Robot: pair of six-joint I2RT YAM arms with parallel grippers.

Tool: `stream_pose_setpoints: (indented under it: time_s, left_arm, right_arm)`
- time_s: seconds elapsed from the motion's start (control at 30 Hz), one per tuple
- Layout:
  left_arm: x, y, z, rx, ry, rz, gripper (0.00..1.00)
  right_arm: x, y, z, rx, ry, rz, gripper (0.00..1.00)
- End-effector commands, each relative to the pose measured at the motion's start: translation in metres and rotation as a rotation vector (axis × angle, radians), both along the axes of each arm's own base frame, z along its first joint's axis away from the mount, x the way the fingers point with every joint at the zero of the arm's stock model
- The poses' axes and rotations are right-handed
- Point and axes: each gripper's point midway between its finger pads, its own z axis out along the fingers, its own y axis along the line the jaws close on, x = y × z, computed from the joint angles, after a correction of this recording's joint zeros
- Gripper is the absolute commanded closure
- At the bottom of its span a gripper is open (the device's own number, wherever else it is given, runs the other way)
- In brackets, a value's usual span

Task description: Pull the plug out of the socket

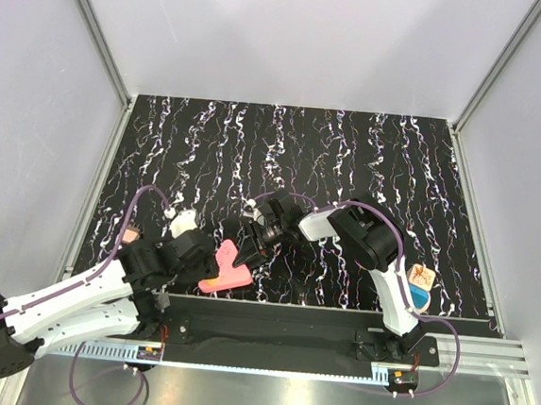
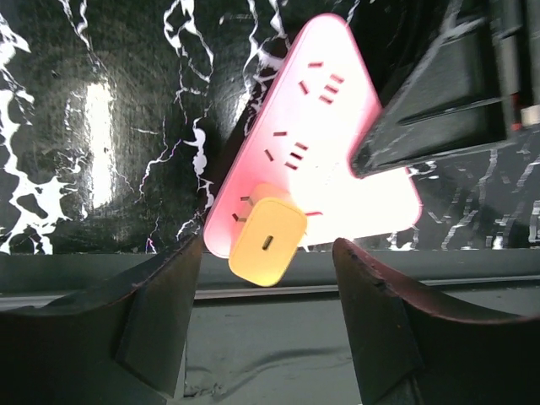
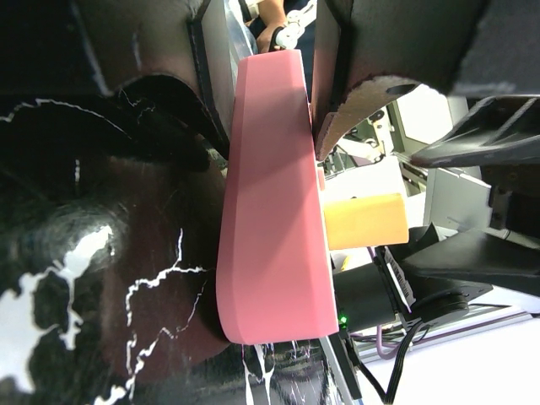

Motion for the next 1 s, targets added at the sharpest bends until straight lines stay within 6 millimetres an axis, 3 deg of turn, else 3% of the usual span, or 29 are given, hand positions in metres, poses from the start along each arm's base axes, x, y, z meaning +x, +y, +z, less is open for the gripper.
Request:
stream_pose_setpoints:
  time_s: [0.0,0.1,0.37,0.47,0.7,0.9,0.97]
  left_arm:
    - [-0.003,-0.007,-0.011,-0.023,0.022,-0.004,0.33]
    - [-0.002,-0.009,-0.013,-0.036,0.018,-0.012,0.44]
    - [0.003,-0.021,-0.014,-0.049,0.005,-0.063,0.44]
    - [0.003,-0.027,-0.017,-0.067,0.009,-0.074,0.49]
    - [0.003,-0.027,-0.014,-0.089,-0.004,-0.064,0.67]
    - [0.007,-0.024,-0.013,-0.07,-0.014,-0.047,1.0]
    - [0.012,-0.024,-0.008,-0.065,-0.036,-0.04,1.0]
  right_arm:
    - [-0.01,-0.021,-0.074,-0.267,0.04,-0.089,1.0]
    - [-0.01,-0.021,-0.072,-0.263,0.037,-0.089,1.0]
    - [-0.009,-0.021,-0.07,-0.26,0.037,-0.09,1.0]
    - [-0.009,-0.021,-0.07,-0.262,0.038,-0.089,1.0]
    - [-0.008,-0.021,-0.071,-0.27,0.036,-0.082,1.0]
    - [-0.008,-0.024,-0.078,-0.316,0.032,-0.08,1.0]
    - [-0.009,-0.026,-0.081,-0.332,0.035,-0.074,1.0]
